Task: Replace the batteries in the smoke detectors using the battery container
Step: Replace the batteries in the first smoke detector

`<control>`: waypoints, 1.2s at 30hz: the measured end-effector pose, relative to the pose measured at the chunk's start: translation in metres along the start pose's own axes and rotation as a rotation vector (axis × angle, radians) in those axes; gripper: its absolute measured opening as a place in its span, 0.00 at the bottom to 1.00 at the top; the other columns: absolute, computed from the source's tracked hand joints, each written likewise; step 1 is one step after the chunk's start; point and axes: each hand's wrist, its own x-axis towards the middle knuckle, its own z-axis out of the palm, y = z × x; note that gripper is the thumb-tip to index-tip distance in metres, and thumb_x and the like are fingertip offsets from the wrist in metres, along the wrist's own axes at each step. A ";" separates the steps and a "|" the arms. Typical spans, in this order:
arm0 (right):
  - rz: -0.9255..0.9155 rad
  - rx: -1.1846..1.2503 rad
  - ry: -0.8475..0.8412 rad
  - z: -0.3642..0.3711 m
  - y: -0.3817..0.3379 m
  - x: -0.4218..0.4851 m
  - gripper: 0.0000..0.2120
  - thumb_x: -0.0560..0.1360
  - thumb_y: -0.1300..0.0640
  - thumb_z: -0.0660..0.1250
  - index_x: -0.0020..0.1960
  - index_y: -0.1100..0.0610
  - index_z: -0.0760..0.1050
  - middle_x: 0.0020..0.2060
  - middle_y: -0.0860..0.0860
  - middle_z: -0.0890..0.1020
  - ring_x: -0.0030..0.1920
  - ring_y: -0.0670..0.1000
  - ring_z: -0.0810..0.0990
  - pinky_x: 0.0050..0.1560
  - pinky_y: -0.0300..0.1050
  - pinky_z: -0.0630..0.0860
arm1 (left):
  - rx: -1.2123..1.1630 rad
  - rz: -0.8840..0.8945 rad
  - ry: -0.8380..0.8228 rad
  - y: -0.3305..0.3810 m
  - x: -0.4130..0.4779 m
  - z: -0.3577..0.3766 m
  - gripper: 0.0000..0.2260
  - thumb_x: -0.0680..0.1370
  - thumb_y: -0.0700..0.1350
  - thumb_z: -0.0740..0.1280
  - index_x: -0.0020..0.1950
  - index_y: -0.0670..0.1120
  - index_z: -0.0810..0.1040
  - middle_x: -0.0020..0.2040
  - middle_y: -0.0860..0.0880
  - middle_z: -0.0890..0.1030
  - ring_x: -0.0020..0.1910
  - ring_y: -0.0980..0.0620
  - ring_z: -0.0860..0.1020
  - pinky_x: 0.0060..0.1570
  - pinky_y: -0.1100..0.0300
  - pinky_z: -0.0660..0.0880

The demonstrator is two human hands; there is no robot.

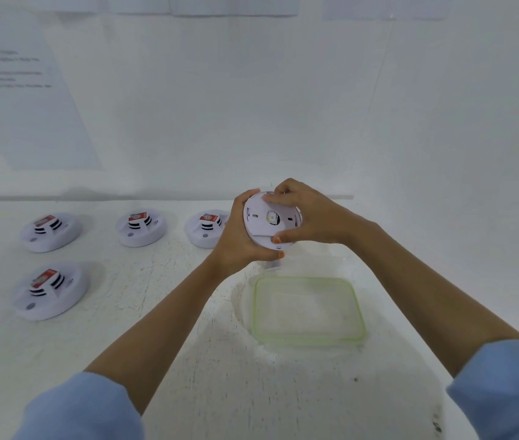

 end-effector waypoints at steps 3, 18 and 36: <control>-0.016 0.002 0.007 0.000 0.000 0.001 0.32 0.67 0.55 0.74 0.68 0.52 0.68 0.51 0.49 0.68 0.53 0.48 0.68 0.53 0.41 0.69 | 0.017 0.009 -0.006 0.000 0.001 0.000 0.47 0.54 0.44 0.78 0.69 0.43 0.59 0.63 0.53 0.69 0.60 0.61 0.73 0.52 0.66 0.74; 0.020 -0.008 0.053 0.002 0.003 0.005 0.33 0.63 0.55 0.78 0.65 0.53 0.71 0.48 0.46 0.68 0.50 0.47 0.69 0.50 0.42 0.70 | 0.010 0.007 -0.017 -0.001 0.000 -0.002 0.47 0.54 0.43 0.78 0.68 0.44 0.59 0.62 0.52 0.70 0.59 0.61 0.73 0.53 0.65 0.75; 0.025 -0.020 0.073 0.021 0.013 0.008 0.26 0.70 0.53 0.71 0.67 0.54 0.71 0.55 0.54 0.68 0.56 0.51 0.66 0.56 0.36 0.61 | 0.005 0.029 0.069 -0.006 0.003 0.001 0.46 0.54 0.45 0.78 0.67 0.43 0.60 0.62 0.51 0.71 0.58 0.61 0.74 0.52 0.65 0.75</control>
